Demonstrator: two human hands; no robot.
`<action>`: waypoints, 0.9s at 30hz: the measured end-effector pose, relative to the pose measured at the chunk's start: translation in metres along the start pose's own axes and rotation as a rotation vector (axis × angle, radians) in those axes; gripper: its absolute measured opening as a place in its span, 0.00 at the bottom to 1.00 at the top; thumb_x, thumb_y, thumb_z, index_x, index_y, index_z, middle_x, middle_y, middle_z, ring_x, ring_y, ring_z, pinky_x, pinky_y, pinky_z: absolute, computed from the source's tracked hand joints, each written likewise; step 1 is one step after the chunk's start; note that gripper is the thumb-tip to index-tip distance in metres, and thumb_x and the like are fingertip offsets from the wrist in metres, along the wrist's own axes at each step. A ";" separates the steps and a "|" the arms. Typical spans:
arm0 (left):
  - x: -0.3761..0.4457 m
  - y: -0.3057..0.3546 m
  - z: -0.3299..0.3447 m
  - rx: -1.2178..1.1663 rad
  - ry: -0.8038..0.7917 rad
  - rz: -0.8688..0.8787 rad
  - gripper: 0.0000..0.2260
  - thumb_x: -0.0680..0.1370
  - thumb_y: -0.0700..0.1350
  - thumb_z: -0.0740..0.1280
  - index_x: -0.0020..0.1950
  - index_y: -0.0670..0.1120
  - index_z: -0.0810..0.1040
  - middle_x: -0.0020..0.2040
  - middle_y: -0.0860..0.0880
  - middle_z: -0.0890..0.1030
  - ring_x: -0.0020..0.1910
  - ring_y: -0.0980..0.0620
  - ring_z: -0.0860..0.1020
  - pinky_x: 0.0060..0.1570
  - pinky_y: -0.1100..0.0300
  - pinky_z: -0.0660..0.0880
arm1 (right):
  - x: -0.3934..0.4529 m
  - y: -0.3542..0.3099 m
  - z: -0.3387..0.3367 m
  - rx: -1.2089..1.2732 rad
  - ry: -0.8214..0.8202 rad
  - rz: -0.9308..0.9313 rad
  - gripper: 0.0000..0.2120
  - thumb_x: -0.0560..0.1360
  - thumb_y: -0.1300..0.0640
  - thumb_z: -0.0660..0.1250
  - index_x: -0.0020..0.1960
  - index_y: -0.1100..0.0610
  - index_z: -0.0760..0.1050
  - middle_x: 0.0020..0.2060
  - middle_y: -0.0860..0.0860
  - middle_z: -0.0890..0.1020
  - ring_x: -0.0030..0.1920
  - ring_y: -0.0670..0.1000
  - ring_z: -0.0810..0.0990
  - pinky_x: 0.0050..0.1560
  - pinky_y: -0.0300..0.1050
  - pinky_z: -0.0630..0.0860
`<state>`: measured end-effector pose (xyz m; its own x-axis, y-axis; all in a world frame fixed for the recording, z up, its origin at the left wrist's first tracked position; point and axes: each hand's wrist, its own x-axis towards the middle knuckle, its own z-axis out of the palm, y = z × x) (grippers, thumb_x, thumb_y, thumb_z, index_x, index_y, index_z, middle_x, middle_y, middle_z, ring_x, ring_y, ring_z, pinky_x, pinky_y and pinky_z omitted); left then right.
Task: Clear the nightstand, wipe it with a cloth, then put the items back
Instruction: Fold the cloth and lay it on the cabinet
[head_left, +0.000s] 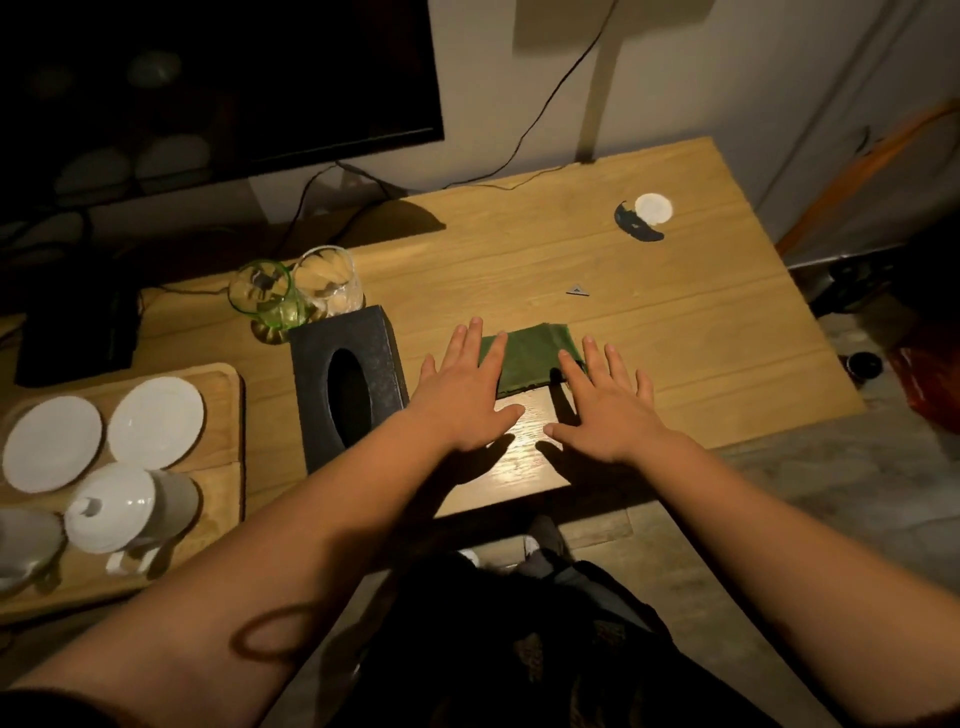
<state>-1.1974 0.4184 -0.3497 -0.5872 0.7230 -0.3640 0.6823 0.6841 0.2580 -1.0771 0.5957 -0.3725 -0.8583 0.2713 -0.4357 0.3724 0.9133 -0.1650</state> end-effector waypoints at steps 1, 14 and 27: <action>-0.001 -0.001 -0.004 0.021 0.003 0.019 0.42 0.73 0.67 0.58 0.77 0.54 0.37 0.78 0.46 0.35 0.76 0.45 0.37 0.70 0.36 0.48 | -0.006 -0.002 0.000 0.015 0.010 0.033 0.48 0.69 0.28 0.58 0.75 0.43 0.34 0.75 0.50 0.32 0.75 0.56 0.33 0.71 0.65 0.41; -0.021 0.048 -0.041 0.208 0.069 0.423 0.41 0.72 0.69 0.56 0.77 0.53 0.44 0.79 0.45 0.41 0.77 0.43 0.42 0.70 0.35 0.52 | -0.120 -0.018 0.006 0.230 0.323 0.440 0.44 0.70 0.32 0.60 0.76 0.44 0.42 0.78 0.49 0.42 0.77 0.53 0.41 0.71 0.64 0.46; -0.095 0.237 -0.014 0.349 0.078 0.931 0.41 0.72 0.69 0.56 0.78 0.51 0.47 0.79 0.43 0.45 0.77 0.41 0.45 0.70 0.37 0.55 | -0.336 0.022 0.045 0.311 0.604 0.896 0.42 0.69 0.30 0.58 0.76 0.42 0.46 0.78 0.49 0.48 0.77 0.52 0.47 0.71 0.63 0.48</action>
<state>-0.9859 0.5136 -0.2416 0.2286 0.9696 -0.0875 0.9678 -0.2166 0.1283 -0.7647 0.5110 -0.2697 -0.2359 0.9715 -0.0219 0.9403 0.2225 -0.2577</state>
